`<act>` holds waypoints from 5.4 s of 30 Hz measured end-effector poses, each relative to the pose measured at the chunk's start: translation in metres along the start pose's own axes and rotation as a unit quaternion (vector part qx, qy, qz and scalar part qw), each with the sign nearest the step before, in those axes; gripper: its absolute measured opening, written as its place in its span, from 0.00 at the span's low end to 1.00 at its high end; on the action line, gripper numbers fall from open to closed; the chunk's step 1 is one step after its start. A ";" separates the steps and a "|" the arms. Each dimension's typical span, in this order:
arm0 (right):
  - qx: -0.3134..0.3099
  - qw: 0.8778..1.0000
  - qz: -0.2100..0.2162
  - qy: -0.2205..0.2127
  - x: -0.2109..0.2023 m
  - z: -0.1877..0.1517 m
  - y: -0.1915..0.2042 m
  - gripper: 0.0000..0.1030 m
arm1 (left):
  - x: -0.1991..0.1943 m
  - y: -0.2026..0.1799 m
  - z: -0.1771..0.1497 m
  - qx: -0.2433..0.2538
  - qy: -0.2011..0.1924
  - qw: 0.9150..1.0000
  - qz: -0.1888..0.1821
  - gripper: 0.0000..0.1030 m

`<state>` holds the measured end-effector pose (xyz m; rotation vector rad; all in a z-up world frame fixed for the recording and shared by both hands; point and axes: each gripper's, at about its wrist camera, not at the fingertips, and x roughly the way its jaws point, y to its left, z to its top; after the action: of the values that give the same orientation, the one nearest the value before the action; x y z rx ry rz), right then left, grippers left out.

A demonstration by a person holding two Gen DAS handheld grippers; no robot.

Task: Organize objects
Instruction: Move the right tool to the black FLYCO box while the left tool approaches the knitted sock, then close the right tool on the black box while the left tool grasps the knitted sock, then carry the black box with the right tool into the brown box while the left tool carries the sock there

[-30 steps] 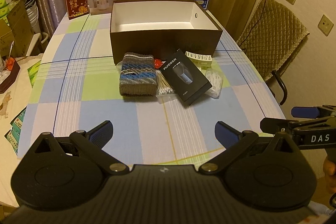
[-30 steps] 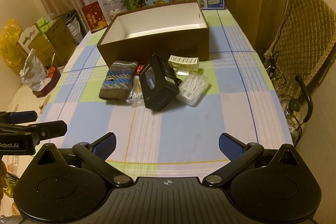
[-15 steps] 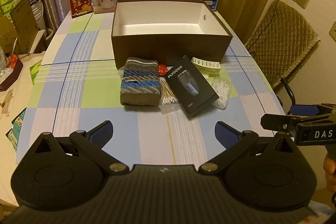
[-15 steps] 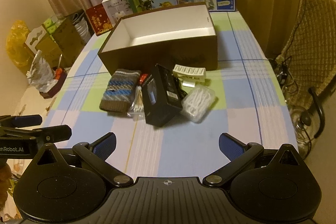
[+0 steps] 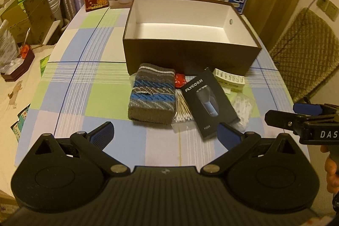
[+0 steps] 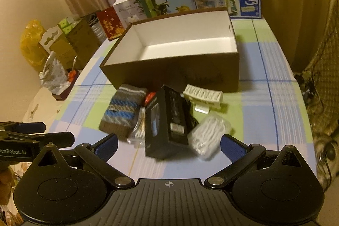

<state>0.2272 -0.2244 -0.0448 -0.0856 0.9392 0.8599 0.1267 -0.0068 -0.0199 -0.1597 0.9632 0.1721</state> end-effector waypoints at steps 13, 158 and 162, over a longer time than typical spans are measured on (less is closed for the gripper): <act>-0.027 0.997 0.065 0.033 0.052 0.016 -0.028 0.74 | 0.043 -0.009 0.011 -0.049 0.012 0.998 0.041 0.99; 0.040 0.995 -0.091 0.021 0.248 0.235 -0.056 0.39 | 0.284 -0.011 0.270 -0.030 0.034 0.996 -0.077 0.43; 0.031 0.994 -0.106 -0.002 0.252 0.237 -0.052 0.42 | 0.283 -0.009 0.270 -0.001 0.033 0.998 -0.050 0.56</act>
<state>0.4958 -0.0078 -0.1004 -0.1284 0.9347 0.6344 0.5034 0.0625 -0.1015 -0.2162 1.0177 0.0769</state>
